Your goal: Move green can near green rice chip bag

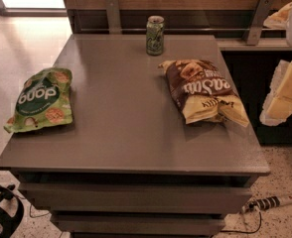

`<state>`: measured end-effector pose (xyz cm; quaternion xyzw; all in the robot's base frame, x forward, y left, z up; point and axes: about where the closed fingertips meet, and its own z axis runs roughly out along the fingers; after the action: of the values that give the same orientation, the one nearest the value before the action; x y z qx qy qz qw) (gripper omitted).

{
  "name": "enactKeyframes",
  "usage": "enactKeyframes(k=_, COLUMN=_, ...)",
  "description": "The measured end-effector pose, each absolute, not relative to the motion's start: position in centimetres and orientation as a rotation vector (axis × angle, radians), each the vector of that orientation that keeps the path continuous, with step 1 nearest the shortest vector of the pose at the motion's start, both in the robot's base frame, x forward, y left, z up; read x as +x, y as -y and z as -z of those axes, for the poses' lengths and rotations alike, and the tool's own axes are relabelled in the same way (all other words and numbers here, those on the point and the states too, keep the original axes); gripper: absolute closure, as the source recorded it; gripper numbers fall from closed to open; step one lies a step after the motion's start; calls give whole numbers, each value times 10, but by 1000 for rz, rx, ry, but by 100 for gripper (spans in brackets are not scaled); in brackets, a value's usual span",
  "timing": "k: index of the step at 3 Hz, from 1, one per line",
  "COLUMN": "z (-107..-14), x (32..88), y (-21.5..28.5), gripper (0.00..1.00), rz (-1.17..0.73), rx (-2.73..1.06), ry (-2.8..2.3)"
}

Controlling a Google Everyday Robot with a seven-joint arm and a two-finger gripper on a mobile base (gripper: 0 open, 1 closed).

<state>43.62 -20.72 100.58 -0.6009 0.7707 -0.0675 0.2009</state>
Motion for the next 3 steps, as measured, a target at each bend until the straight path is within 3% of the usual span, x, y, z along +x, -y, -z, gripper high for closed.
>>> enactKeyframes(k=2, z=-1015, x=456, y=210, gripper=0, rz=185, rx=-1655, ry=-2126)
enactKeyframes(k=3, z=-1026, x=497, y=215, gripper=0, rz=151, rx=-1555, ry=-2076)
